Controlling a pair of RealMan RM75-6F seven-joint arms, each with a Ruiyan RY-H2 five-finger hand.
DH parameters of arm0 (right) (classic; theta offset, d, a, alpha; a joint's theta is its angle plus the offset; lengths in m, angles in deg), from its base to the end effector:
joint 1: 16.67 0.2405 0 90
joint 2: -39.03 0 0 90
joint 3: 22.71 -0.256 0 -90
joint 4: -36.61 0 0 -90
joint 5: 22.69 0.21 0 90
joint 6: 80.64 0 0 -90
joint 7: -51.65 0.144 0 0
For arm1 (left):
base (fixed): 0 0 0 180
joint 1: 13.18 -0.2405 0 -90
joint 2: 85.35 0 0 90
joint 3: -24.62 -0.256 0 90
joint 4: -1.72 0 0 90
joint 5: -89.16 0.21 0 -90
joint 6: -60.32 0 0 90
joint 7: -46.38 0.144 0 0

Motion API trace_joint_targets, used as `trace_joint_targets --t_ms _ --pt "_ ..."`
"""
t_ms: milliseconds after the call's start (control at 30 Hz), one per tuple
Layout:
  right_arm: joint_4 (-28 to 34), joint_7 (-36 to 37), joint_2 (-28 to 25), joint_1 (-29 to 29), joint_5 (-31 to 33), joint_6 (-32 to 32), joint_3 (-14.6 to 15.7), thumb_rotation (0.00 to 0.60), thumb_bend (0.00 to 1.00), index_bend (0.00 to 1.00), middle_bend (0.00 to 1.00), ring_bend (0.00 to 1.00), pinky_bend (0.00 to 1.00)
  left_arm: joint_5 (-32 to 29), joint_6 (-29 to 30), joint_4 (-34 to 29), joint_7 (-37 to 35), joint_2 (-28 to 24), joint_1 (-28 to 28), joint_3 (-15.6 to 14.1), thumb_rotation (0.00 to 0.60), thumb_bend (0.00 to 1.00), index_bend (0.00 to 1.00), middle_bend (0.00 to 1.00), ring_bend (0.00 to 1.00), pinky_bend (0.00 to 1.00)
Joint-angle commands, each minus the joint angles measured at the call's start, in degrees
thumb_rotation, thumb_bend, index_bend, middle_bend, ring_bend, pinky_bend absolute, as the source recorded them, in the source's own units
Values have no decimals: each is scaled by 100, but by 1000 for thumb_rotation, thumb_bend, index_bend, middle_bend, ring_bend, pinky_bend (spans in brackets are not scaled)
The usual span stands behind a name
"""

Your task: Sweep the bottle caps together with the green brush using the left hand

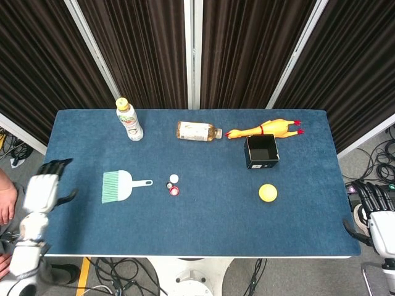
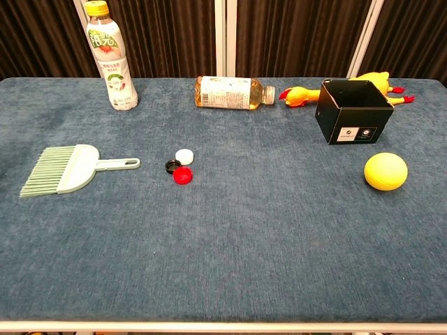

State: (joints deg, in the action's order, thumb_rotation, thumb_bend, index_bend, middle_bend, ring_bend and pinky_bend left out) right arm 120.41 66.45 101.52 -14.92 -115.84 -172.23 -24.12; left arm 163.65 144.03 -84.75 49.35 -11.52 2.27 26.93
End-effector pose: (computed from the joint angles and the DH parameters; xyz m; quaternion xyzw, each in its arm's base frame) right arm -0.3284 -0.1588 0.1862 0.5915 -0.3780 0.4432 0.5575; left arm -0.3044 0.2364 0.1176 -0.5748 -0.3973 -0.4006 0.5928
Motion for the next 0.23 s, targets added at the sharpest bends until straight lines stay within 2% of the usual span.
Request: trace_joint_targets --t_ms 33,233 --pt "-43 24 46 -27 -67 -88 16 600 224 0 74 0 0 331 699 -349 236 -289 -639 -347 600 222 192 208 154 189" --pt "-73 -21 78 -56 -47 -104 28 600 224 0 89 0 0 459 1135 -550 408 -274 -1138 -534 600 221 199 208 154 188"
